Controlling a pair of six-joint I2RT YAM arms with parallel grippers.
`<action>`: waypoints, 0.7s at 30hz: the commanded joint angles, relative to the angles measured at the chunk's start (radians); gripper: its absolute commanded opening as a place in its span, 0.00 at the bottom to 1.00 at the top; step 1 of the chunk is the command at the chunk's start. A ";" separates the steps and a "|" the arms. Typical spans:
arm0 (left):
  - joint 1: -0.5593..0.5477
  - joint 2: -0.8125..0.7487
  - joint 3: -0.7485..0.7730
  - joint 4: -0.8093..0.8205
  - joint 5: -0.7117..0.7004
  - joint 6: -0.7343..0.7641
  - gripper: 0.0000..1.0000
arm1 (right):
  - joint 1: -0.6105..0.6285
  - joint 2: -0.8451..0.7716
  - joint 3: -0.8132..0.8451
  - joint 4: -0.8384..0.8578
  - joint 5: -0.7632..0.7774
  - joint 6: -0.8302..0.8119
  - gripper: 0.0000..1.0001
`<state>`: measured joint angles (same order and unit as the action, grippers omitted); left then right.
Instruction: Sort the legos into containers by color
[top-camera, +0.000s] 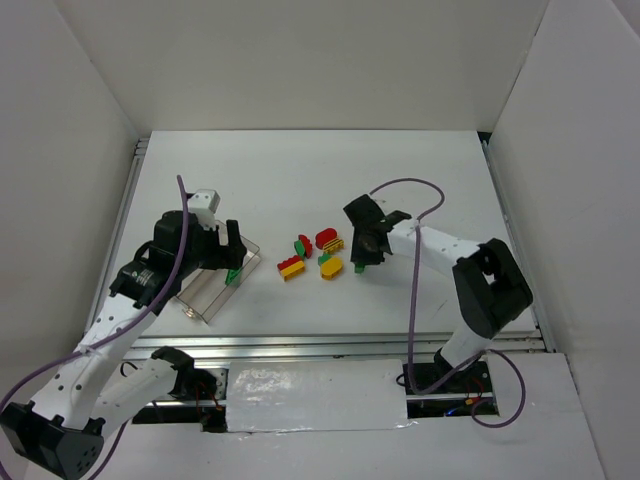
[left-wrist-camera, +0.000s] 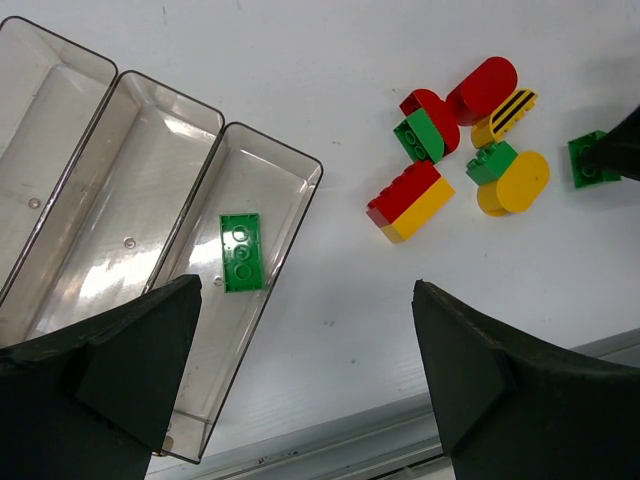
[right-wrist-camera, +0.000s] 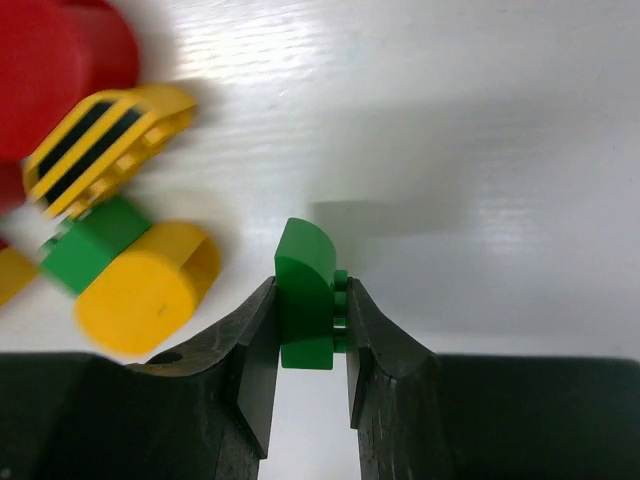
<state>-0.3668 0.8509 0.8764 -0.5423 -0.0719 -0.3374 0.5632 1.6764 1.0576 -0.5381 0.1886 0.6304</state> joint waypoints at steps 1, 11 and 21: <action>0.003 -0.024 0.003 0.024 -0.044 0.003 1.00 | 0.095 -0.147 0.047 -0.036 0.009 0.032 0.00; 0.017 -0.122 0.033 -0.074 -0.499 -0.161 1.00 | 0.377 0.044 0.297 0.227 -0.132 0.227 0.00; 0.043 -0.358 -0.002 -0.064 -0.657 -0.200 1.00 | 0.472 0.353 0.584 0.325 -0.086 0.449 0.00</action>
<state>-0.3298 0.5278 0.8768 -0.6449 -0.6739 -0.5304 1.0161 1.9774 1.5558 -0.2844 0.0856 0.9768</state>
